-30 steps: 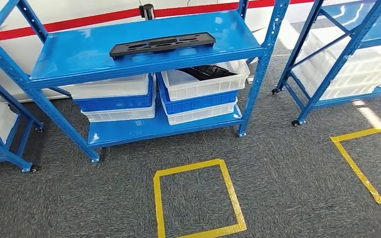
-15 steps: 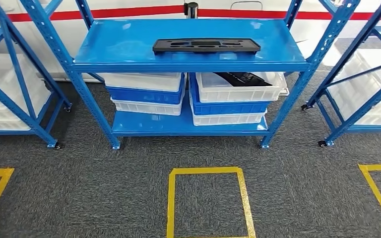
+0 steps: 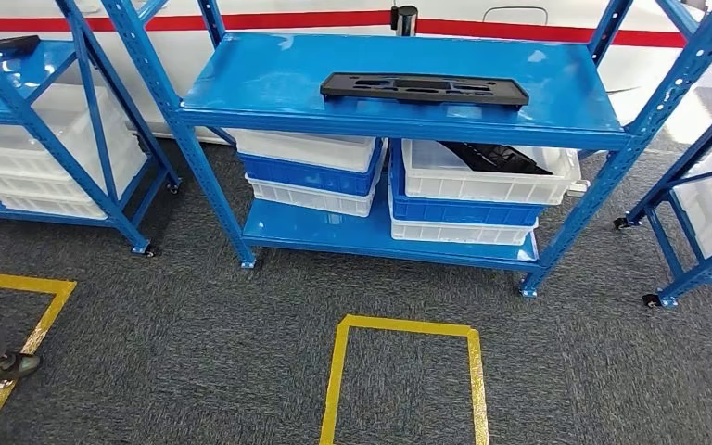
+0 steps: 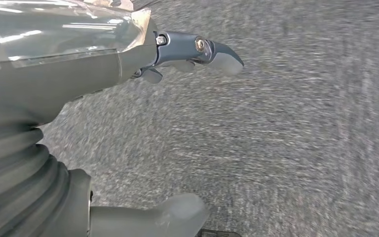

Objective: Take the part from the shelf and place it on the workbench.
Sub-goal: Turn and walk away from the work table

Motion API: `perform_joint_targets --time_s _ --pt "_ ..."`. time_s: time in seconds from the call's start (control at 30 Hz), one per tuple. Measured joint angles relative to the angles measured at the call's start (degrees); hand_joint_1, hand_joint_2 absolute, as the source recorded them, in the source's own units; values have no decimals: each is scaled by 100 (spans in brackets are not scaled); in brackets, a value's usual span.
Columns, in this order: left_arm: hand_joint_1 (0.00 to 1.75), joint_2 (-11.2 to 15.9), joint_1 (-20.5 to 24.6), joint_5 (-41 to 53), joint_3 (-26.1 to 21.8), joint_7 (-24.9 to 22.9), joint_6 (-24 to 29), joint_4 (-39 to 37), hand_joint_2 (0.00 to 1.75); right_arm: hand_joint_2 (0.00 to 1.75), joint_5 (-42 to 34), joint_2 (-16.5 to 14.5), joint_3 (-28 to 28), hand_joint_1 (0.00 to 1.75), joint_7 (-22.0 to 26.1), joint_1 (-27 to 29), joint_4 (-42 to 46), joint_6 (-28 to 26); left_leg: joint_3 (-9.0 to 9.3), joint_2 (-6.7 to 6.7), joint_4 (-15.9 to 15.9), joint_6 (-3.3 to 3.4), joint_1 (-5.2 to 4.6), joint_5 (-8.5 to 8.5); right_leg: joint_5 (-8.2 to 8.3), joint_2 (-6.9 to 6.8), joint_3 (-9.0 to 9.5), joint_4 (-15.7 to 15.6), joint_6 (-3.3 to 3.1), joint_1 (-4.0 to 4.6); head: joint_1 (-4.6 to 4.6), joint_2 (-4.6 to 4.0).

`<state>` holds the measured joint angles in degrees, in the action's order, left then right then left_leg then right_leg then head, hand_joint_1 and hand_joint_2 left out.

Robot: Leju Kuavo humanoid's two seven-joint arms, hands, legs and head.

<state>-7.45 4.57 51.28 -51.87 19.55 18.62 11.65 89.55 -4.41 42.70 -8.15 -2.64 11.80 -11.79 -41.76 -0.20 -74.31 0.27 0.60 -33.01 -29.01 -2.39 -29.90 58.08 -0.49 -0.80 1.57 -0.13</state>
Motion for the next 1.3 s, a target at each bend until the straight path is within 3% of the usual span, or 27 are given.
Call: perform_joint_targets --time_s 0.03,0.07,0.13,0.2,0.27,0.33,0.37,0.43,0.47,0.5,0.53,0.6,0.63,0.7,0.8,0.93,1.0,1.13,1.23,1.3 --pt "0 1 -5 0 -1 -2 0 0 175 0 0 1 -2 0 0 -1 1 14 46 14 117 25 -3 123 -10 -66 8 0 -11 15 -1 0" --pt "0 2 -7 0 -1 -4 -1 0 175 0 0 0 -5 0 0 -5 0 26 203 49 434 66 -13 313 -22 -126 21 0 -18 29 -1 0" --pt "0 10 -1 2 -2 -4 -1 1 175 0 -2 -5 -11 0 0 -18 0 40 600 274 1205 179 -70 613 -52 -229 56 -3 -9 66 -11 0" --pt "0 16 14 13 -1 5 0 1 175 0 -11 -2 -14 0 -6 -30 0 50 768 425 1530 248 -134 663 -82 -305 72 -12 36 72 -16 0" --pt "0 19 20 28 0 20 2 1 175 0 -38 2 -13 0 -26 -49 1 99 790 340 1573 280 -156 672 -94 -388 117 -58 97 73 -9 0" --pt "0 20 16 39 -1 34 0 0 175 0 -55 3 -11 0 -42 -60 2 172 877 247 1709 316 -116 741 -170 -285 123 31 141 83 -16 0" --pt "0 20 19 44 -1 39 -6 0 175 44 -51 5 -10 0 -44 -59 2 209 917 205 1775 333 -88 779 -279 -156 32 244 144 84 -26 0" --pt "0 19 29 61 -1 43 -27 0 175 131 -38 13 -10 0 -56 -41 -1 297 939 120 1822 351 -60 810 -583 112 -343 988 134 50 -36 0" --pt "0 17 31 71 -1 44 -40 0 175 175 -31 18 -10 0 -78 -29 -2 334 938 73 1820 354 -58 812 -682 161 -534 1325 148 35 -40 0" --pt "0 15 31 78 0 45 -56 0 175 175 -26 22 -10 0 -108 -14 -2 361 942 24 1818 351 -57 809 -694 184 -655 1496 185 20 -40 0" --pt "0 12 30 84 0 48 -74 0 175 175 -21 26 -10 0 -140 -3 -2 378 948 -21 1814 343 -54 804 -605 192 -671 1439 239 9 -41 0" --pt "0 4 29 85 0 57 -110 0 175 175 -15 31 -10 0 -184 3 -2 387 972 -90 1799 308 -47 781 -212 197 -406 717 357 -25 -43 0" --pt "0 2 29 85 0 62 -121 0 175 175 -13 31 -10 0 -196 0 -2 389 981 -112 1781 280 -56 762 -36 203 -255 326 383 -36 -47 0" --pt "0 9 29 85 0 69 -124 0 175 175 -10 25 -10 0 -207 -14 -3 393 983 -131 1741 255 -86 704 149 215 -83 -105 338 -59 -42 0" --pt "0 22 26 85 0 74 -125 0 175 175 -9 17 -10 0 -210 -25 -4 403 974 -128 1725 350 -90 685 179 220 -54 -136 267 -45 -34 0" --pt "0 21 25 92 0 74 -138 0 175 175 -18 17 -8 0 -315 -30 -4 458 987 -124 1739 349 -57 697 174 224 -50 -134 204 3 -35 0" --pt "0 23 25 93 0 74 -133 0 175 175 -30 17 1 0 -400 -34 -4 474 991 -124 1746 312 -46 700 170 223 -51 -132 171 19 -35 0" --pt "0 20 25 93 0 73 -122 0 175 175 -43 21 26 0 -473 -42 -4 473 996 -123 1762 162 -23 698 161 223 -56 -128 157 39 -38 0" --pt "0 20 25 93 0 73 -122 0 175 175 -51 21 34 0 -500 -53 -4 473 998 -120 1763 131 -22 697 159 223 -58 -127 152 45 -39 0" --pt "0 19 25 92 0 73 -122 0 175 87 -55 21 36 0 -508 -58 -4 473 998 -118 1763 130 -31 696 158 223 -61 -127 153 45 -39 0"
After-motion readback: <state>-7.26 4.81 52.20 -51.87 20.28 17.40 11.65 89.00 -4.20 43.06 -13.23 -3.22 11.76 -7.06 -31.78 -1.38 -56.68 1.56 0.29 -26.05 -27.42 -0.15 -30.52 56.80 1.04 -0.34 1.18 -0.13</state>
